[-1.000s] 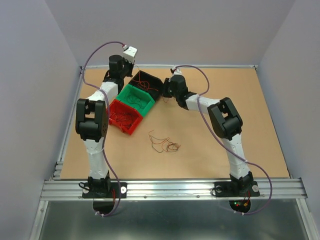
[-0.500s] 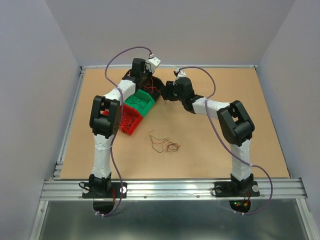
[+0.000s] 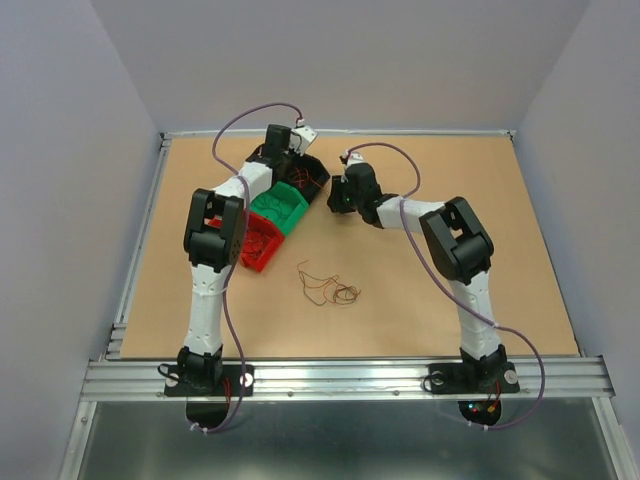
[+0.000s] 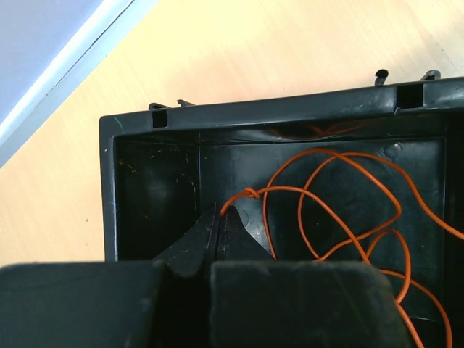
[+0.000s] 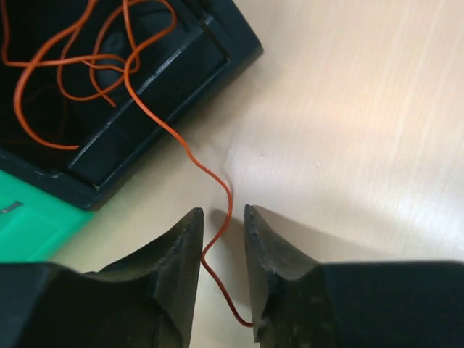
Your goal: Untangle the cables
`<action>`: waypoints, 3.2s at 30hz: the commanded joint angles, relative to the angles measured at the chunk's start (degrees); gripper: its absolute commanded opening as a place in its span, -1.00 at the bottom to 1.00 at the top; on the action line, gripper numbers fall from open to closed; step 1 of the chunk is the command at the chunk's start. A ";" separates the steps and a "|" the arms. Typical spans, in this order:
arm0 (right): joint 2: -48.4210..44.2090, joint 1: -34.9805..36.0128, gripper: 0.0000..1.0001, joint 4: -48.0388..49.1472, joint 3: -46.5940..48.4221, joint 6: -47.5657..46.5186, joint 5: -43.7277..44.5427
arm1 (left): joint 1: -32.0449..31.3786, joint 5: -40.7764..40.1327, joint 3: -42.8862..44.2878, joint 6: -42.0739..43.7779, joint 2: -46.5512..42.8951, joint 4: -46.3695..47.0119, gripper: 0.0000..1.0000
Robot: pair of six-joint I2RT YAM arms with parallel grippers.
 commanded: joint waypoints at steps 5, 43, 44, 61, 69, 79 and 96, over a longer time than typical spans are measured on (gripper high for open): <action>-1.20 -0.07 -0.99 -3.09 2.74 -1.99 1.01 | -0.10 0.62 -1.19 0.41 -7.63 0.46 -0.63; 25.16 1.78 -0.99 -3.18 46.07 -7.62 -15.95 | 10.88 12.40 -21.41 -11.11 -21.28 16.81 0.45; 25.42 1.78 -0.99 -3.27 46.07 -7.54 -16.65 | 10.97 12.40 -20.80 -11.11 -20.74 16.46 0.46; 19.19 3.89 -0.99 -13.91 35.97 -7.97 -10.42 | 8.60 17.59 -19.38 -11.81 -17.48 9.78 0.32; 15.93 3.80 -0.99 -13.73 38.24 -8.85 -7.43 | 6.31 14.34 -24.12 -12.16 -24.24 11.97 0.32; 11.28 3.89 -0.37 -13.38 38.34 -9.47 -5.23 | 6.40 13.63 -29.58 -12.87 -33.47 14.26 0.47; -10.41 5.29 0.21 -3.94 7.41 -5.09 -1.28 | -1.40 22.94 -54.33 -2.26 -58.86 14.87 0.54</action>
